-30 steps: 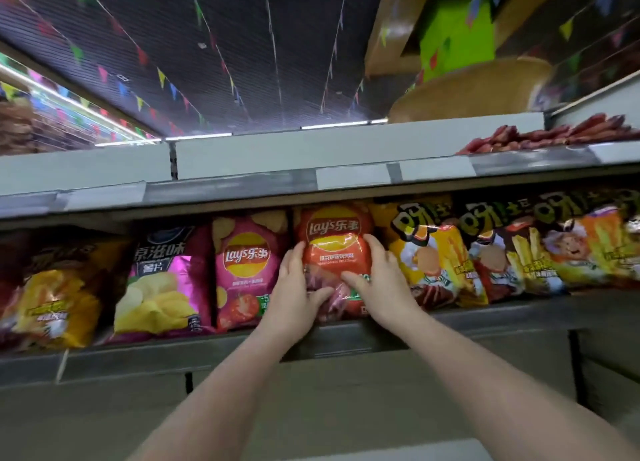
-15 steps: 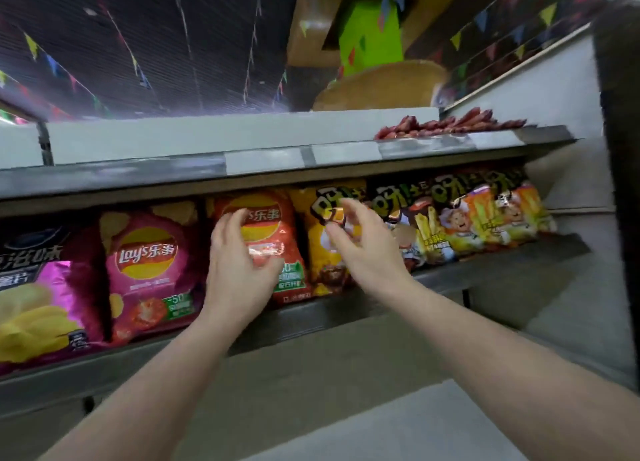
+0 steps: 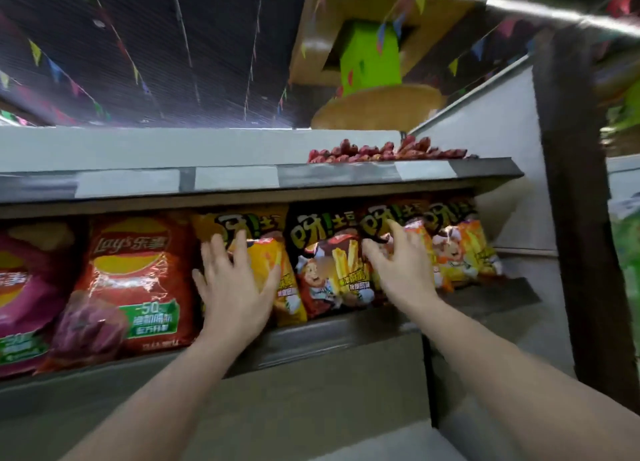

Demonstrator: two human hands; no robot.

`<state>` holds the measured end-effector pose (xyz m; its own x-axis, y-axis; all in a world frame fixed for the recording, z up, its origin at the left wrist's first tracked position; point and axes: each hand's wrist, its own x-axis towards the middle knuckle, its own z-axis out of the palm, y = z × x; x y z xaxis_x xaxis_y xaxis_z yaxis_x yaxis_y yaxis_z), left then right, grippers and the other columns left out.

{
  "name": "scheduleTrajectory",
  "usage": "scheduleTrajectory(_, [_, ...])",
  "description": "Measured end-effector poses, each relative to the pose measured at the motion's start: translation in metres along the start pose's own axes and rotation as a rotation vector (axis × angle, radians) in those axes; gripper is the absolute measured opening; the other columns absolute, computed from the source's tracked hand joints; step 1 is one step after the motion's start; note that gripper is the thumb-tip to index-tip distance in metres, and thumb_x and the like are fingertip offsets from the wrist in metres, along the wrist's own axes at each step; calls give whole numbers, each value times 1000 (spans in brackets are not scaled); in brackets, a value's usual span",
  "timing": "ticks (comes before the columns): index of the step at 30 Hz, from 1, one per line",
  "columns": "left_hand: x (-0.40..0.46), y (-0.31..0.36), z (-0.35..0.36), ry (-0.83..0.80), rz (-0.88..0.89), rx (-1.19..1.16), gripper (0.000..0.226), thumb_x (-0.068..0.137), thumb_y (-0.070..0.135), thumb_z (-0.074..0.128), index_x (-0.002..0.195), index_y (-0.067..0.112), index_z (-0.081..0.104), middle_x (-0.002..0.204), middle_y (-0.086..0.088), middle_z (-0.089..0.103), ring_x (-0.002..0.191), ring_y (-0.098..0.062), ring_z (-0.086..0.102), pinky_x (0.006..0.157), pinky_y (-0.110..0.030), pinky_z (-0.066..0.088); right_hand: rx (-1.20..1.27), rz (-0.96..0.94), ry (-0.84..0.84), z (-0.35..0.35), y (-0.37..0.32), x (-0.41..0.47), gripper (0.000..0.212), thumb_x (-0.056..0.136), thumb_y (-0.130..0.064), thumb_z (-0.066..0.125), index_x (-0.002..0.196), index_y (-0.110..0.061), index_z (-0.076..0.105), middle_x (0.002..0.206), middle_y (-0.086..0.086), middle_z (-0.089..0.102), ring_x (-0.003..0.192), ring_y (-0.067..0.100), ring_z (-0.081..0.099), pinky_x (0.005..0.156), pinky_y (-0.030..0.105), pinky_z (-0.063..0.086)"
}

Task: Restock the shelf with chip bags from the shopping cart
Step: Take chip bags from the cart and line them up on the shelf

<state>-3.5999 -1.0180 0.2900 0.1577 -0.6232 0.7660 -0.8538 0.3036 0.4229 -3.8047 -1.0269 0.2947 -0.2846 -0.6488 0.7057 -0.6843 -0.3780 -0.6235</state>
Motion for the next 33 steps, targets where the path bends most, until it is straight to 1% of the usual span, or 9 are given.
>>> scheduleTrajectory(2, [-2, -2, 7, 3, -27, 39, 75, 95, 47, 42, 152, 17, 5, 158, -16, -8, 146, -30, -11, 116, -47, -1, 40, -77, -81, 11, -8, 0, 63, 95, -42, 46, 148, -17, 23, 149, 7, 31, 137, 22, 27, 109, 34, 25])
scheduleTrajectory(7, [-1, -5, 7, -72, -51, 0, 78, 95, 47, 42, 152, 18, -3, 158, -14, -16, 145, -30, -16, 116, -41, -4, 201, 54, -262, 36, -6, 4, 59, 100, -39, 33, 151, -16, 11, 156, 6, 20, 143, 23, 18, 113, 34, 19])
scheduleTrajectory(13, [1, -10, 6, -149, -49, -21, 78, 96, 46, 41, 152, 17, -5, 157, -16, -16, 145, -31, -15, 116, -38, -5, 156, 44, -268, 42, -7, 4, 57, 101, -36, 31, 150, -15, 12, 155, 9, 23, 141, 26, 23, 110, 33, 23])
scheduleTrajectory(16, [1, -11, 5, -83, -35, 24, 77, 95, 48, 42, 152, 17, 2, 158, -17, -9, 146, -32, -9, 117, -41, -3, 83, 21, -266, 35, -12, 2, 59, 101, -35, 33, 150, -12, 11, 154, 11, 23, 141, 26, 24, 110, 33, 23])
scheduleTrajectory(18, [0, -10, 5, -23, 8, 70, 77, 93, 50, 42, 152, 15, 6, 158, -19, -5, 146, -33, -8, 117, -41, -4, 51, -10, -241, 25, -12, -1, 61, 100, -35, 37, 150, -11, 13, 154, 10, 23, 141, 24, 23, 111, 32, 22])
scheduleTrajectory(23, [-5, 10, 4, 56, 244, 50, 84, 80, 57, 34, 150, 12, 21, 157, -20, 8, 146, -31, -1, 117, -40, -3, 68, -21, -19, -17, 4, -4, 51, 97, -34, 44, 143, -14, 34, 142, 8, 44, 131, 22, 40, 102, 30, 31])
scheduleTrajectory(26, [-7, 35, 9, -20, 237, -34, 85, 78, 59, 31, 151, 18, 17, 159, -12, 4, 147, -25, -2, 117, -39, 1, 54, 98, 96, -42, 25, 11, 50, 96, -36, 46, 140, -12, 40, 138, 10, 49, 126, 25, 44, 95, 28, 34])
scheduleTrajectory(28, [-6, 54, 17, -78, 233, -83, 80, 86, 61, 37, 151, 22, 12, 159, -8, 0, 147, -22, -4, 117, -38, 3, 26, 159, 137, -57, 41, 25, 53, 96, -38, 45, 140, -10, 40, 138, 13, 49, 127, 28, 44, 97, 31, 34])
scheduleTrajectory(33, [-3, 103, 49, -118, 230, -66, 69, 94, 50, 41, 151, 24, 13, 159, -10, 3, 146, -23, 0, 118, -39, 3, 42, 273, 103, -75, 76, 56, 61, 93, -49, 42, 142, -14, 35, 141, 18, 43, 129, 35, 40, 104, 41, 32])
